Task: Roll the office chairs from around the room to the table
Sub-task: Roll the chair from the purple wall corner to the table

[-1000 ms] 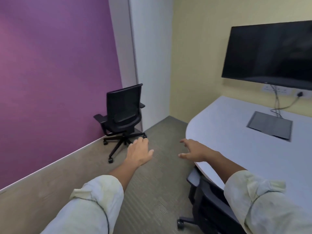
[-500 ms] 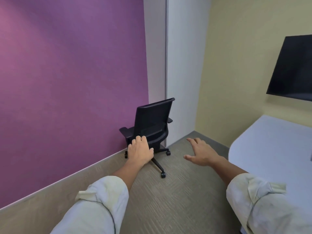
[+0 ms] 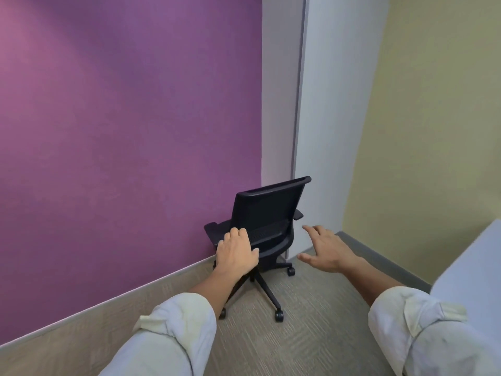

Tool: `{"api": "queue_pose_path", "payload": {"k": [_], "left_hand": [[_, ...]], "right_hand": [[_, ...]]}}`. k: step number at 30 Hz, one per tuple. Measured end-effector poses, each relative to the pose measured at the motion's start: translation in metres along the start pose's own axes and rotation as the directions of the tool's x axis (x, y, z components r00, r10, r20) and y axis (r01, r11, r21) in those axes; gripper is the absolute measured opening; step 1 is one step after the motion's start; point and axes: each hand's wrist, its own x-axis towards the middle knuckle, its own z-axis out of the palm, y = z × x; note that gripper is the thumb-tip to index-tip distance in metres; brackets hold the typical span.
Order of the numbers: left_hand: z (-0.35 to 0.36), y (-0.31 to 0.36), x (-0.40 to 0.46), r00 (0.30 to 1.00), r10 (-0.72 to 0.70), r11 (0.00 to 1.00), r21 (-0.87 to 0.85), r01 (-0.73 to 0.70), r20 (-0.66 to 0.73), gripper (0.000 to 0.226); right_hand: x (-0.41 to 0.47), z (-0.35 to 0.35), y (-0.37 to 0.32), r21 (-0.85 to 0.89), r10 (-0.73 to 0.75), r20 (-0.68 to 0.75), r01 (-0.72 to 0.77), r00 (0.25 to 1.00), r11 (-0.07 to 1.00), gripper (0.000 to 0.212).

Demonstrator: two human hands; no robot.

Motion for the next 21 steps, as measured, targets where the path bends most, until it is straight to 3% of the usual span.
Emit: {"api": "queue_pose_path", "payload": {"k": [13, 21], "left_hand": [[0.047, 0.014, 0.187, 0.997, -0.055, 0.998, 0.004, 0.055, -0.052, 0.059], [0.089, 0.007, 0.314, 0.999, -0.016, 0.995, -0.101, 0.012, -0.042, 0.059]], "right_hand": [[0.188, -0.002, 0.07, 0.02, -0.029, 0.022, 0.029, 0.999, 0.999, 0.089], [0.311, 0.012, 0.092, -0.103, -0.019, 0.014, 0.02, 1.0, 0.994, 0.087]]}}
